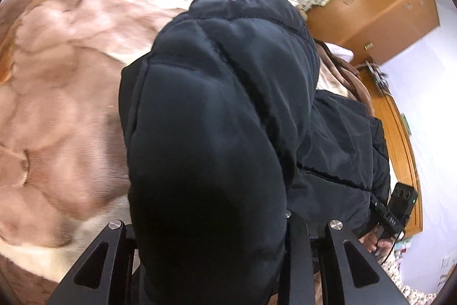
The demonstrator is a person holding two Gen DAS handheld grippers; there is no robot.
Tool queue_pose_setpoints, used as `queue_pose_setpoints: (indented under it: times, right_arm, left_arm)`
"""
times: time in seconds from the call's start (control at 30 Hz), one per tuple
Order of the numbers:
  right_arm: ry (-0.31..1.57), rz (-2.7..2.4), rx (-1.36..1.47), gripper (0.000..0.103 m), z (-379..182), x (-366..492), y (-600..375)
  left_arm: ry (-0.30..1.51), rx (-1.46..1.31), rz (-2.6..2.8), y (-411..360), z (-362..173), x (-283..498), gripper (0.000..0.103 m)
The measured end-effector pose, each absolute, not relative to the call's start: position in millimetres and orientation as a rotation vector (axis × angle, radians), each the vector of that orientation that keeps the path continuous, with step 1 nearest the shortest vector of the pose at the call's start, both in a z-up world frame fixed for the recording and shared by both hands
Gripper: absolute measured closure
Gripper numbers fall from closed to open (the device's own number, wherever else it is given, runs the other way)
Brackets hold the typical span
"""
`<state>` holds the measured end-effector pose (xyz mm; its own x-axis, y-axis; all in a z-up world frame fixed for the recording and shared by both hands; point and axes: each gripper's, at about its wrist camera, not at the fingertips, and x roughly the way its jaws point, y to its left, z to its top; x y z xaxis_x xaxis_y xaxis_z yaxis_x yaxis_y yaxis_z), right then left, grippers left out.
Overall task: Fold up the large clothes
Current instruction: 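Lower the jacket bundle onto the blanket and open both grippers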
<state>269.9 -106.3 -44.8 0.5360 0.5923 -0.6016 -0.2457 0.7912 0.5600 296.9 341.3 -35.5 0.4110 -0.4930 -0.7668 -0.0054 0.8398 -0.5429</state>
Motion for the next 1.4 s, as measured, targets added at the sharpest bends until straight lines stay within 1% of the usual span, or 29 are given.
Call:
queue_pose_setpoints:
  times: [0.17, 0.2, 0.27, 0.37, 0.4, 0.43, 0.5, 0.57, 0.63, 0.7, 0.9, 1.0, 1.07, 1.17, 1.23, 1.3, 1.4]
  right_arm:
    - [0.892, 0.5, 0.445, 0.064, -65.5, 270.2, -90.4]
    - [0.895, 0.491, 0.451, 0.064, -69.0, 270.0, -89.6]
    - [0.922, 0.467, 0.466, 0.064, -74.2, 271.0, -89.4]
    - [0.945, 0.443, 0.474, 0.064, -84.0, 265.9, -92.4]
    - [0.95, 0.438, 0.473, 0.063, -86.0, 264.5, -92.4]
    - [0.954, 0.435, 0.476, 0.063, -89.3, 262.1, -92.9]
    - [0.961, 0.419, 0.475, 0.061, -95.5, 258.4, -94.0]
    - [0.967, 0.406, 0.48, 0.06, -99.4, 252.8, -95.4]
    - [0.973, 0.395, 0.5, 0.057, -101.4, 246.7, -97.2]
    - [0.979, 0.384, 0.497, 0.053, -104.1, 244.6, -97.9]
    - [1.009, 0.345, 0.5, 0.042, -107.9, 248.3, -101.1]
    - [1.017, 0.309, 0.455, 0.037, -101.1, 246.5, -98.5]
    - [1.012, 0.294, 0.425, 0.035, -94.0, 243.6, -97.0]
    - [0.997, 0.238, 0.372, 0.026, -81.8, 236.1, -95.5]
    - [0.993, 0.21, 0.352, 0.026, -75.3, 231.1, -96.0]
    - [0.979, 0.179, 0.346, 0.026, -66.8, 224.1, -99.0]
    - [0.945, 0.114, 0.331, 0.025, -55.0, 211.8, -106.7]
  left_arm:
    - [1.138, -0.536, -0.267, 383.7, -66.0, 313.3, 0.069]
    - [1.145, -0.535, -0.26, 389.4, -74.3, 315.4, 0.066]
    - [1.167, -0.521, -0.233, 391.5, -87.2, 318.9, 0.065]
    - [1.191, -0.522, -0.221, 393.2, -102.6, 319.8, 0.059]
    - [1.196, -0.532, -0.218, 392.9, -105.9, 320.2, 0.055]
    - [1.203, -0.537, -0.209, 392.8, -109.8, 320.9, 0.054]
    - [1.212, -0.537, -0.203, 388.8, -115.8, 321.7, 0.049]
    - [1.216, -0.524, -0.196, 387.2, -119.3, 324.8, 0.047]
    - [1.222, -0.529, -0.184, 383.1, -121.6, 325.6, 0.044]
    - [1.23, -0.527, -0.174, 376.7, -121.0, 329.7, 0.038]
    - [1.23, -0.539, -0.134, 370.6, -114.1, 329.7, 0.032]
    - [1.232, -0.547, -0.113, 368.0, -108.7, 327.4, 0.03]
    - [1.221, -0.546, -0.101, 385.0, -104.2, 319.0, 0.03]
    - [1.205, -0.54, -0.089, 386.3, -91.7, 309.1, 0.03]
    - [1.2, -0.535, -0.085, 385.8, -83.3, 303.4, 0.028]
    - [1.184, -0.521, -0.063, 390.3, -72.8, 293.3, 0.02]
    - [1.156, -0.529, -0.043, 396.2, -57.3, 277.2, 0.019]
